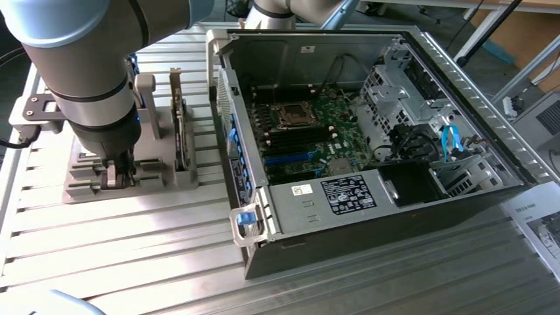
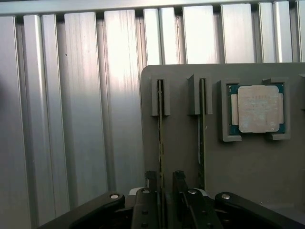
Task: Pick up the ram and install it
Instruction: 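Pick up the ram and move it above insertion slot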
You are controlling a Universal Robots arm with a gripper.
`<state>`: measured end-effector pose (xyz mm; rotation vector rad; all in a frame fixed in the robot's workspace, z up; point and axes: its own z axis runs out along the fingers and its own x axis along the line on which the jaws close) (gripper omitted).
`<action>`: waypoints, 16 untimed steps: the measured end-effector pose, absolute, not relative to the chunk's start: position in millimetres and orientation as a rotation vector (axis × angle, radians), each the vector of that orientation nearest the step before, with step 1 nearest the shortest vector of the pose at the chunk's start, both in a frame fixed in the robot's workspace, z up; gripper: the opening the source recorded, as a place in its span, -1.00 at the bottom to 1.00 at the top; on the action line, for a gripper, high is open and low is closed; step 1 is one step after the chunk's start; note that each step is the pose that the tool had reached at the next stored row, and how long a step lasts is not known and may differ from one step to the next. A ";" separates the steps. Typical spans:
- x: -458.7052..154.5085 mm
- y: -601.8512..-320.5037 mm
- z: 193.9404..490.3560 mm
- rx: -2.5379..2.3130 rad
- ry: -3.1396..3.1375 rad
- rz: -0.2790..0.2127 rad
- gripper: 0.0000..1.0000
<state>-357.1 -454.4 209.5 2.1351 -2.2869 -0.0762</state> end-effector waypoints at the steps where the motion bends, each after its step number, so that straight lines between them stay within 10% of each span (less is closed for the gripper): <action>1: -357.1 -454.4 209.5 2.135 -2.287 -0.076 -0.45; 5: -357.1 -454.4 209.5 2.135 -2.287 -0.076 -0.74; 16: -357.0 -454.3 209.7 2.135 -2.287 -0.076 -0.76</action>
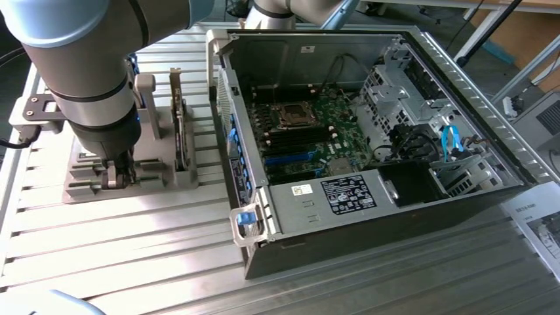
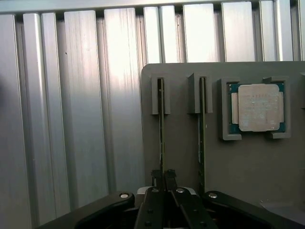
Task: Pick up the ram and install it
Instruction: 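Pick up the ram and move it above insertion slot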
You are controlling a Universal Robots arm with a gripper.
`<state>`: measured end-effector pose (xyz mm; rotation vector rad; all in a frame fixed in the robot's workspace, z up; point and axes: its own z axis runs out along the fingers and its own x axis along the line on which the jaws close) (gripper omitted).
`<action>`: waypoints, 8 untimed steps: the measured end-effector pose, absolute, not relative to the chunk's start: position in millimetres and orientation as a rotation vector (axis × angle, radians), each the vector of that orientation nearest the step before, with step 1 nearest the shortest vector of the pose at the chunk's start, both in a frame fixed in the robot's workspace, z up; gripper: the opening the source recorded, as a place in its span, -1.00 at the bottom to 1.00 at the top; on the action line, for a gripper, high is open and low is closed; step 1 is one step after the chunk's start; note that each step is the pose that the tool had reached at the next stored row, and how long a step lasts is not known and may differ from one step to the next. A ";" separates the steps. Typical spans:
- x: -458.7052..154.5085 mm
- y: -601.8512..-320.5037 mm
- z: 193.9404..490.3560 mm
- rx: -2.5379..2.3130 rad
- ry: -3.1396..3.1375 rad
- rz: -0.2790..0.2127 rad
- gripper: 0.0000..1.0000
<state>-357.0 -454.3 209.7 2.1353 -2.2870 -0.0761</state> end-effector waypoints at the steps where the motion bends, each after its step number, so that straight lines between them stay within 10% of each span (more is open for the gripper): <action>1: -357.1 -454.3 210.2 2.135 -2.287 -0.076 -0.76; 8: -357.1 -454.4 215.0 2.135 -2.287 -0.076 -0.76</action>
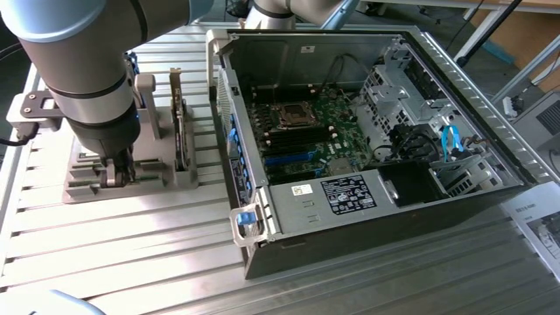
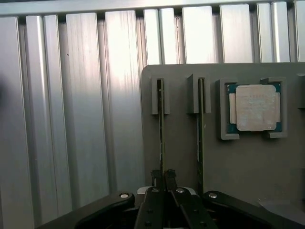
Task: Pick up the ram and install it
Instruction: 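Pick up the ram and move it above insertion slot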
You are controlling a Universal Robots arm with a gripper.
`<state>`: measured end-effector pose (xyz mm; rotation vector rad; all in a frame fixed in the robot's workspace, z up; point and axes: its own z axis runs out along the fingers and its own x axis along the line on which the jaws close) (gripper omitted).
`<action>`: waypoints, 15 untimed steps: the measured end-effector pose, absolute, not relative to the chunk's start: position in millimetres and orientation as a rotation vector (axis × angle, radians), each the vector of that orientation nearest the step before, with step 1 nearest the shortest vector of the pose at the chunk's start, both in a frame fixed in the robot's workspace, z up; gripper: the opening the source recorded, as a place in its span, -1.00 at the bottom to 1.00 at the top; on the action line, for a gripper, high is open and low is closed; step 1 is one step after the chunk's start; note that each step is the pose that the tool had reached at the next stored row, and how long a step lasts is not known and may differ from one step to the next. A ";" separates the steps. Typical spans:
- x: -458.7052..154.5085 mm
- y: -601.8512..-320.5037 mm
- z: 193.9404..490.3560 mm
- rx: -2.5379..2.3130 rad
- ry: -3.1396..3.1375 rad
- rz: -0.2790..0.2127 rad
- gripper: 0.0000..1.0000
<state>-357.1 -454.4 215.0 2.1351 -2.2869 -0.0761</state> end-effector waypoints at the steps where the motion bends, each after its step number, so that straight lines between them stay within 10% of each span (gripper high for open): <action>1: -357.1 -454.4 215.7 2.135 -2.287 -0.076 -0.76; 15: -357.1 -454.4 231.8 2.135 -2.287 -0.076 -0.76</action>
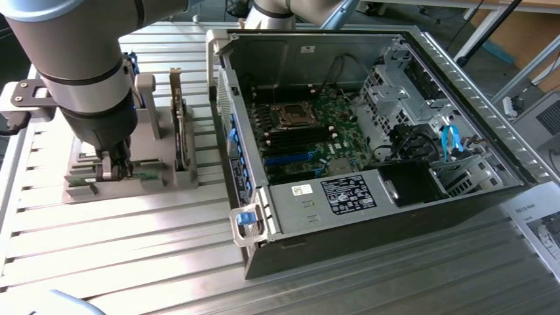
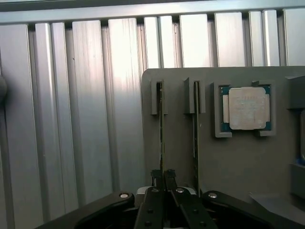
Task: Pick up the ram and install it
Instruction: 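Pick up the ram and move it above insertion slot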
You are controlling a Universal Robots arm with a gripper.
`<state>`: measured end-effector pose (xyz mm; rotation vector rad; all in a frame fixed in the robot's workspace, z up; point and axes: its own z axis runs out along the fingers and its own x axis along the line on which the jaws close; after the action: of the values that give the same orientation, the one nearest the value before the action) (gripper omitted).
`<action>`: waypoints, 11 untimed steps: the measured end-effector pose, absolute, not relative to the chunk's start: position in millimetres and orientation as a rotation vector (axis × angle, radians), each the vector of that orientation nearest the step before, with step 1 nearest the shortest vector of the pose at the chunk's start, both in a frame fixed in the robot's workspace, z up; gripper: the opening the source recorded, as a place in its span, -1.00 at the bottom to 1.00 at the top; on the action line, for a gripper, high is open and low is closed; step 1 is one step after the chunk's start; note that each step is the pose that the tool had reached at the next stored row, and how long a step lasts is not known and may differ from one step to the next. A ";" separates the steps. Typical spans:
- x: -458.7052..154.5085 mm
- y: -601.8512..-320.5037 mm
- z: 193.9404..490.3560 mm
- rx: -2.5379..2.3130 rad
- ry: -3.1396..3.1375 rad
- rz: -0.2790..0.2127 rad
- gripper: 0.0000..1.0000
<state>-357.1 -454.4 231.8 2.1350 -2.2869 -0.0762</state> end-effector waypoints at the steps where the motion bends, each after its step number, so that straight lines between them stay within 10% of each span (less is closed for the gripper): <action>1: -357.1 -454.4 233.1 2.135 -2.287 -0.076 -0.76; 11: -357.1 -454.4 250.4 2.135 -2.287 -0.076 -0.76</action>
<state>-357.1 -454.4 250.4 2.1350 -2.2869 -0.0762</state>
